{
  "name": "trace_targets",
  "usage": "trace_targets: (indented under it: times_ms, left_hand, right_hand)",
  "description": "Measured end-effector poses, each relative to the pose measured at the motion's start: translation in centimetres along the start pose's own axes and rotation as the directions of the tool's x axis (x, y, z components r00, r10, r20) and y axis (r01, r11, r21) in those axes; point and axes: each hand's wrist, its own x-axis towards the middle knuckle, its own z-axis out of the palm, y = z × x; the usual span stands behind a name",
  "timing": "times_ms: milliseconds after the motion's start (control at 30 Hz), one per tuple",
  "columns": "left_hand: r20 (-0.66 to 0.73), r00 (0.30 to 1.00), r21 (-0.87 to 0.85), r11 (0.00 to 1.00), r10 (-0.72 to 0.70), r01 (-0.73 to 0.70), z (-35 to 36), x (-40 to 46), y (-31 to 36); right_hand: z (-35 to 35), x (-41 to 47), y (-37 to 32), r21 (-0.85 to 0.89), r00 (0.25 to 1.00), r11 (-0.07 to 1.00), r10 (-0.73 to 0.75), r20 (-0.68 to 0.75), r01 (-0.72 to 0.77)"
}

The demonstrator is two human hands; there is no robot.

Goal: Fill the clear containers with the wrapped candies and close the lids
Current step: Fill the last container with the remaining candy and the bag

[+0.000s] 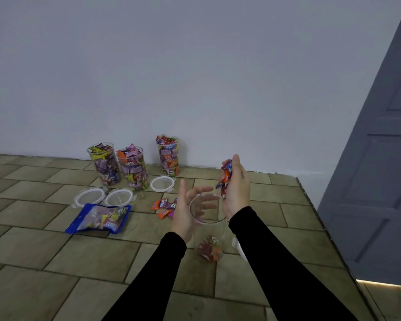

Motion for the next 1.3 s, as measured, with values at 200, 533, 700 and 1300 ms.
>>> trace_targets:
  times_ms: [200,533,700,1300]
  left_hand:
    - [-0.018,1.0,-0.039,0.999,-0.022,0.021,0.0,0.6,-0.4]
    - [-0.05,0.999,-0.074,0.997,-0.005,0.001,0.3,0.7,-0.4]
    - [-0.055,0.998,-0.121,0.993,-0.023,0.016,0.2,0.9,-0.7]
    - [-0.037,0.999,-0.081,0.997,-0.008,0.005,0.0,1.2,-0.6]
  right_hand:
    - [-0.2,0.2,0.3,0.044,0.995,0.999,-0.026,0.096,0.022]
    - [-0.3,-0.6,-0.2,0.117,0.983,0.993,0.002,0.184,-0.023]
    - [-0.3,-0.9,-0.3,0.119,0.974,0.993,-0.012,0.228,-0.015]
    - [-0.3,-1.1,-0.5,-0.172,0.919,0.983,0.006,0.394,0.067]
